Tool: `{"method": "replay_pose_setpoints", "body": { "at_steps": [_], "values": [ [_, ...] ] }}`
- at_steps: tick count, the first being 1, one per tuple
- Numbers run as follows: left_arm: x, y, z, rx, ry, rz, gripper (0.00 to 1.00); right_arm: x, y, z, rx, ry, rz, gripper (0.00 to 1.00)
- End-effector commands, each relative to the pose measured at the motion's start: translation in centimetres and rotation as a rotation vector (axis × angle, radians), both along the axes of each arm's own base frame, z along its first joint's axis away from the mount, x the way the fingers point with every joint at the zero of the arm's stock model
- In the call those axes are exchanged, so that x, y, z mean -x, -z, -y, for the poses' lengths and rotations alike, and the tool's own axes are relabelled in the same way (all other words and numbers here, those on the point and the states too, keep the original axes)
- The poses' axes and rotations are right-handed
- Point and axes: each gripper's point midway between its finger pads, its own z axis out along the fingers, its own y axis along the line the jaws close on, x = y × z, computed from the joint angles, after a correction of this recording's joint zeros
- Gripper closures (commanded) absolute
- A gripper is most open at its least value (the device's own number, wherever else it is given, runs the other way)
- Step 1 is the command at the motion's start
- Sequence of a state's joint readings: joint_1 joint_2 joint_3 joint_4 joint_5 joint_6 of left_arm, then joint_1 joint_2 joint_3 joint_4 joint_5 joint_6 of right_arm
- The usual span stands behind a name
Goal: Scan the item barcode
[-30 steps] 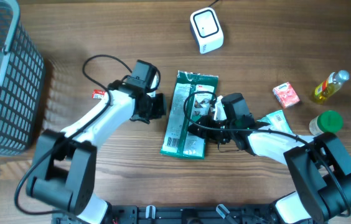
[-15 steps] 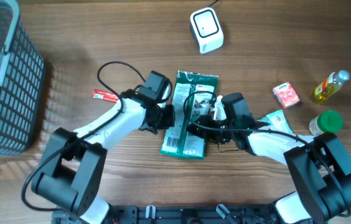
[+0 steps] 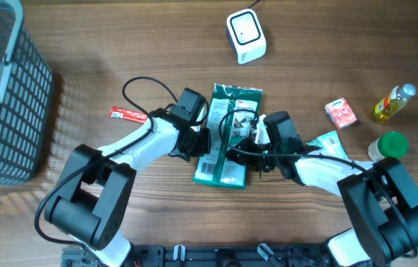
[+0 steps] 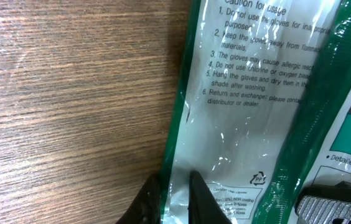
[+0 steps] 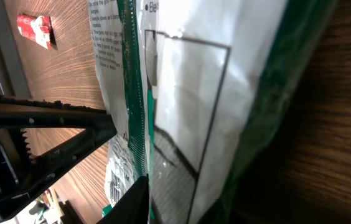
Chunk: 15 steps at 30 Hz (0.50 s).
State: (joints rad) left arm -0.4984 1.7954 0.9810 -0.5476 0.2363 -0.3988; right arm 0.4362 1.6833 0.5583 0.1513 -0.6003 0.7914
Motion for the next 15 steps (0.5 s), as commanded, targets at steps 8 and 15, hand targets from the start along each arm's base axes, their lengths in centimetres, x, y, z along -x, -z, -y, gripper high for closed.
{"method": "replay_pose_setpoints", "body": {
  "at_steps": [8, 15],
  "values": [
    [-1.3, -1.9, -0.8, 0.017, -0.041, 0.051, 0.9, 0.4, 0.4, 0.2, -0.002, -0.063, 0.037, 0.96],
    [-7.0, -9.3, -7.3, 0.046, -0.258, 0.289, 0.52, 0.2, -2.4, -0.8, -0.055, -0.191, 0.191, 0.96]
  ]
}}
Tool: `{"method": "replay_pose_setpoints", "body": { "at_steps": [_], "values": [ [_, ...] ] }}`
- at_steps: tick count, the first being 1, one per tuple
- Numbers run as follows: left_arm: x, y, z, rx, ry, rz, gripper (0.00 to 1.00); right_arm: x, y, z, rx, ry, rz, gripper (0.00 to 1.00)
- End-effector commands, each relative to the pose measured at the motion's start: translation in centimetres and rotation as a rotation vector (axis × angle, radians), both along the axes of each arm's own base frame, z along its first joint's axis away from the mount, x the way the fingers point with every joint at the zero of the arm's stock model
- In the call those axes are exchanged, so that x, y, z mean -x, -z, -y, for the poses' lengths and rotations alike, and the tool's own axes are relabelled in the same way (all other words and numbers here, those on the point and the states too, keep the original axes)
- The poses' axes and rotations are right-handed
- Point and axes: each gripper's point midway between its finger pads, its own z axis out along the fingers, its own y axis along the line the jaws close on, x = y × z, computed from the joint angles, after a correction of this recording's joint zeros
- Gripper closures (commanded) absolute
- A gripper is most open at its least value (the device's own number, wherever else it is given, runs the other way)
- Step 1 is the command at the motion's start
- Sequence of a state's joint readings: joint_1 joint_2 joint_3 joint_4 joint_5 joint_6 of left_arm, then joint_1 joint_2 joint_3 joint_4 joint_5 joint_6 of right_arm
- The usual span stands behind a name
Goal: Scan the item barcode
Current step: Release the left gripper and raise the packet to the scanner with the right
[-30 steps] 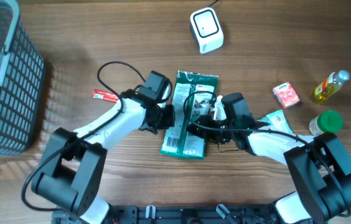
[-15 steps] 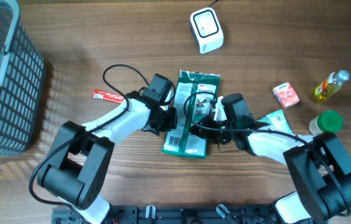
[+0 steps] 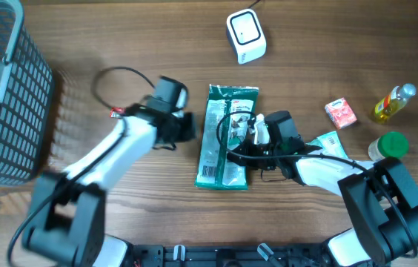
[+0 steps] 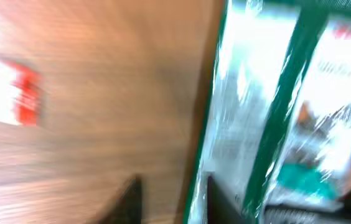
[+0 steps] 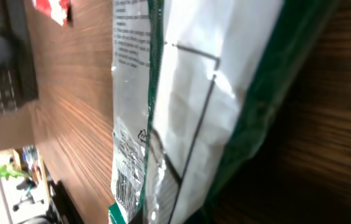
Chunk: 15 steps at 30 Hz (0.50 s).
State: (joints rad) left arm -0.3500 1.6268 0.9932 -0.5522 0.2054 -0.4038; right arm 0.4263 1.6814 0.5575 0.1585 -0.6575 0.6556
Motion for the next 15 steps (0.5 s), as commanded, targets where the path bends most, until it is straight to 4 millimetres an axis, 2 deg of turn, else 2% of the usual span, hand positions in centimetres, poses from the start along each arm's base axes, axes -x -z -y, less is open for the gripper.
{"method": "replay_pose_setpoints", "body": {
  "at_steps": [1, 2, 4, 7, 8, 12, 13, 15],
  "values": [
    [-2.9, -4.1, -4.2, 0.002, -0.133, 0.13, 0.22, -0.2, -2.6, -0.5, -0.033, -0.1, 0.154, 0.96],
    [-3.2, -4.4, -5.0, 0.002, -0.155, 0.136, 0.0, -0.4, -3.3, -0.4, -0.028, -0.106, 0.181, 0.96],
    [-3.5, -4.4, -6.4, 0.0, -0.195, 0.138, 0.0, -0.8, -5.6, -0.2, 0.019, -0.16, 0.265, 0.96],
    [-3.6, -4.4, -6.8, -0.001, -0.204, 0.138, 0.0, -1.5, -8.7, 1.1, 0.162, -0.228, 0.329, 0.96],
    [-3.6, -4.4, -6.8, -0.001, -0.204, 0.138, 0.0, -1.8, -11.4, 2.1, 0.262, -0.288, 0.373, 0.96],
    [-3.6, -4.4, -6.8, -0.001, -0.204, 0.138, 0.0, -3.2, -18.3, 4.0, 0.487, -0.413, 0.525, 0.96],
    [-3.6, -4.4, -6.8, -0.001, -0.204, 0.138, 0.0, -3.1, -21.2, 3.6, 0.522, -0.514, 0.633, 0.96],
    [-3.6, -4.4, -6.8, -0.001, -0.204, 0.138, 0.0, -2.6, -24.3, 2.9, 0.55, -0.651, 0.774, 0.96]
  ]
}}
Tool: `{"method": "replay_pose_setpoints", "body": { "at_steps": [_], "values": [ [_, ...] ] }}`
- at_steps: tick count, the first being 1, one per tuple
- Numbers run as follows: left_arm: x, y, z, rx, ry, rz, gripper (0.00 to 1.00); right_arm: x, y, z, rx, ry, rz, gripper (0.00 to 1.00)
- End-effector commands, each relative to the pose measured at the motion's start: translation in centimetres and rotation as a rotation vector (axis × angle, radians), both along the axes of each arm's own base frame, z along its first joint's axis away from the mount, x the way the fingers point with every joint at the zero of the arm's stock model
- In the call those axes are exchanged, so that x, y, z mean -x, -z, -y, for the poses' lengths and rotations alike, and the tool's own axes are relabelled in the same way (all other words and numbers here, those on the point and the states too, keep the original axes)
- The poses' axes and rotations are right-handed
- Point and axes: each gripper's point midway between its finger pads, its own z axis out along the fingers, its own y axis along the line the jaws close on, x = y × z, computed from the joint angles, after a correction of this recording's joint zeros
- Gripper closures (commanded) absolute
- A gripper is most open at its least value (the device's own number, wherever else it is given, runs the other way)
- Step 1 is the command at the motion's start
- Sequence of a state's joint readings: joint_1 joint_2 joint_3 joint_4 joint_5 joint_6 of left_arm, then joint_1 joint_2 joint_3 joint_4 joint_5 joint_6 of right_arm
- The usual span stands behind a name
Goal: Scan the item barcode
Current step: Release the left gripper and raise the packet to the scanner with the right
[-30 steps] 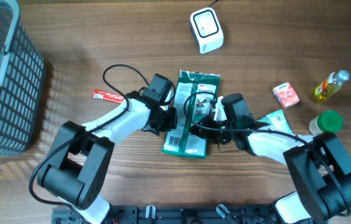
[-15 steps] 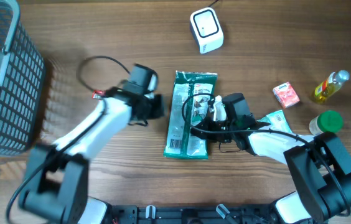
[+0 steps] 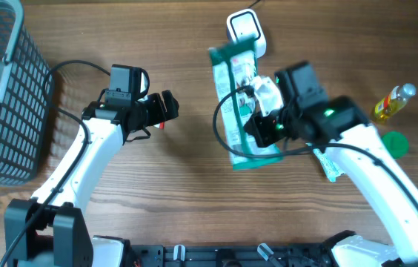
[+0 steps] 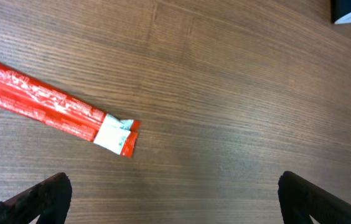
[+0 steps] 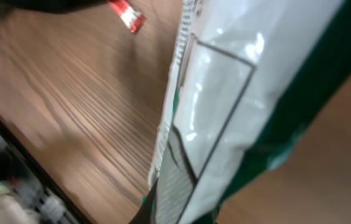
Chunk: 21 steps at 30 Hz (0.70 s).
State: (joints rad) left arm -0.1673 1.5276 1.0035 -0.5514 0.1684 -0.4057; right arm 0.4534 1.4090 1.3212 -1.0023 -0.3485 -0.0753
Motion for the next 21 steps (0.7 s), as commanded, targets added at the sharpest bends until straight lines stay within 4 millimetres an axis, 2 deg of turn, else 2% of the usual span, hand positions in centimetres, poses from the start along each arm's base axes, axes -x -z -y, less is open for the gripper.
{"method": "replay_pose_setpoints", "body": {
  "at_steps": [1, 4, 6, 9, 11, 14, 17, 21],
  "values": [
    [-0.5, -0.7, -0.1, 0.001, -0.004, 0.023, 0.0, -0.7, -6.1, -0.4, 0.142, -0.301, 0.338, 0.96],
    [-0.5, -0.7, -0.1, 0.001, -0.004, 0.023, 0.0, -1.9, -8.5, -1.0, 0.25, -0.375, 0.512, 0.96],
    [-0.5, -0.7, -0.1, 0.001, -0.004, 0.023, 0.0, -3.0, -8.7, -0.7, 0.366, -0.391, 0.581, 0.96],
    [-0.5, -0.7, -0.1, 0.0, -0.003, 0.023, 0.0, -4.2, -9.0, -1.3, 0.42, -0.407, 0.604, 0.96],
    [-0.5, -0.7, -0.1, 0.001, -0.003, 0.023, 0.0, -6.3, -9.2, -0.9, 0.51, -0.38, 0.624, 0.96],
    [-0.5, -0.7, -0.1, 0.001, -0.003, 0.023, 0.0, -8.9, -7.4, -0.9, 0.669, -0.449, 0.623, 0.96],
    [-0.5, -0.7, -0.1, 0.0, -0.003, 0.023, 0.0, -12.6, -4.8, -0.7, 0.823, -0.44, 0.63, 0.96],
    [-0.5, -0.7, -0.1, 0.001, -0.004, 0.023, 0.0, -16.5, -2.0, -2.3, 0.929, -0.498, 0.69, 0.96]
  ]
}}
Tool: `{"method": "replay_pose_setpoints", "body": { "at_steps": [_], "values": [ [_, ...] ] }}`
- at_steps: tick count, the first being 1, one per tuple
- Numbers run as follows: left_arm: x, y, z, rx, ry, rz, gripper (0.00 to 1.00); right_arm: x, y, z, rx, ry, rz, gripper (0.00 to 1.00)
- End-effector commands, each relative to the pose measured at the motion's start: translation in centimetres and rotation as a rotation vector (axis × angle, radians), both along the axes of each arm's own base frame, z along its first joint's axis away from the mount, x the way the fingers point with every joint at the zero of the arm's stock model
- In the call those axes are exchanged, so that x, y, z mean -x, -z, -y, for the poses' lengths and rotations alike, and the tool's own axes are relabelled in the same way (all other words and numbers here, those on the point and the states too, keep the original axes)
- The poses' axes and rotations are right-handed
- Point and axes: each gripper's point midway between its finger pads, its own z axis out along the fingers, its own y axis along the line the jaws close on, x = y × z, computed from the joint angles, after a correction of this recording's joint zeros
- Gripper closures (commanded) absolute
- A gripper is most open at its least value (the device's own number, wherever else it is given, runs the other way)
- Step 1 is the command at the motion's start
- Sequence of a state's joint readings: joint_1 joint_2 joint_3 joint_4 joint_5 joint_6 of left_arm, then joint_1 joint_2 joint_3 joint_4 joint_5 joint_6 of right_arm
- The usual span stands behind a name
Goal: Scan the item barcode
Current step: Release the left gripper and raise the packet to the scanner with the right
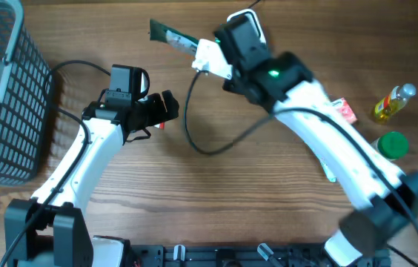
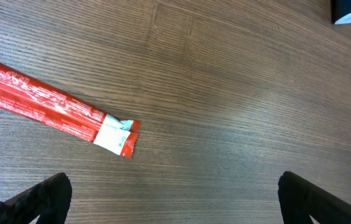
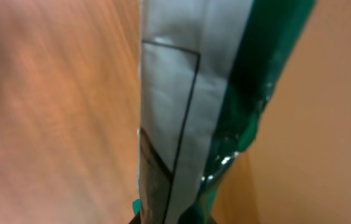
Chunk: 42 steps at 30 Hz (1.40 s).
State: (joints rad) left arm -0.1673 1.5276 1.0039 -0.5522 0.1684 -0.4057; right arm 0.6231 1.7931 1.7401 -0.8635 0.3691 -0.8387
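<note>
A green and white glove package [image 1: 169, 34] hangs over the back of the table, seen nearly edge-on from overhead. My right gripper [image 1: 203, 53] is shut on its lower edge. In the right wrist view the package [image 3: 182, 106] is blurred and rises straight out of the right gripper [image 3: 172, 219]. My right wrist covers most of the white barcode scanner [image 1: 237, 14]. The package sticks out to the scanner's left. My left gripper [image 1: 166, 109] stands open over bare wood at the table's left middle. In the left wrist view the left gripper [image 2: 175, 199] holds nothing.
A red stick packet [image 2: 51, 109] lies just beyond my left gripper. A grey mesh basket [image 1: 5, 96] fills the left edge. At the right stand a yellow bottle [image 1: 394, 102], a green-capped jar [image 1: 393, 144] and a small red box [image 1: 344, 111].
My right arm has carried the package from in front of the scanner to the back of the table, left of the scanner, and turned it edge-on. The left arm has not moved.
The package first lay flat mid-table with both grippers at its edges. Then my left gripper had drawn away to the left while the right kept its grip. After that the package was raised toward the scanner, and my left gripper was open by the red stick. The package is now beside the scanner.
</note>
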Motion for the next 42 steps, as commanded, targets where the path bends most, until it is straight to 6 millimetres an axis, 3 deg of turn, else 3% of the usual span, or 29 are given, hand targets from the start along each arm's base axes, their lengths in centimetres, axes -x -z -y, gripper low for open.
{"method": "replay_pose_setpoints", "body": {
  "at_steps": [1, 7, 11, 17, 21, 28, 30, 35, 42],
  "values": [
    [-0.5, -0.7, -0.1, 0.001, -0.004, 0.023, 0.0, -3.7, 1.4, -0.5, 0.172, -0.047, 0.095, 0.96],
    [-0.5, -0.7, -0.1, 0.001, -0.004, 0.023, 0.0, -9.8, 1.2, -2.3, 0.263, -0.078, 0.319, 0.96],
    [-0.5, -0.7, -0.1, 0.001, -0.004, 0.023, 0.0, -12.2, 0.8, -3.2, 0.301, -0.116, 0.419, 0.96],
    [-0.5, -0.7, -0.1, 0.001, -0.003, 0.023, 0.0, -16.1, -0.1, -0.6, 0.147, 0.041, 0.544, 0.96],
    [-0.5, -0.7, -0.1, 0.001, -0.004, 0.023, 0.0, -17.6, 2.2, 0.9, 0.035, 0.113, 0.52, 0.96],
    [-0.5, -0.7, -0.1, 0.001, -0.003, 0.023, 0.0, -18.3, 6.2, 0.8, -0.058, 0.147, 0.45, 0.96],
    [-0.5, -0.7, -0.1, 0.001, -0.003, 0.023, 0.0, -17.7, 7.7, 0.0, -0.101, 0.128, 0.385, 0.96],
    [-0.5, -0.7, -0.1, 0.001, -0.004, 0.023, 0.0, -16.7, 9.2, -1.8, -0.164, 0.064, 0.301, 0.96],
    [-0.5, -0.7, -0.1, 0.001, -0.004, 0.023, 0.0, -13.9, 12.9, -1.9, -0.112, 0.021, 0.117, 0.95]
  ]
}}
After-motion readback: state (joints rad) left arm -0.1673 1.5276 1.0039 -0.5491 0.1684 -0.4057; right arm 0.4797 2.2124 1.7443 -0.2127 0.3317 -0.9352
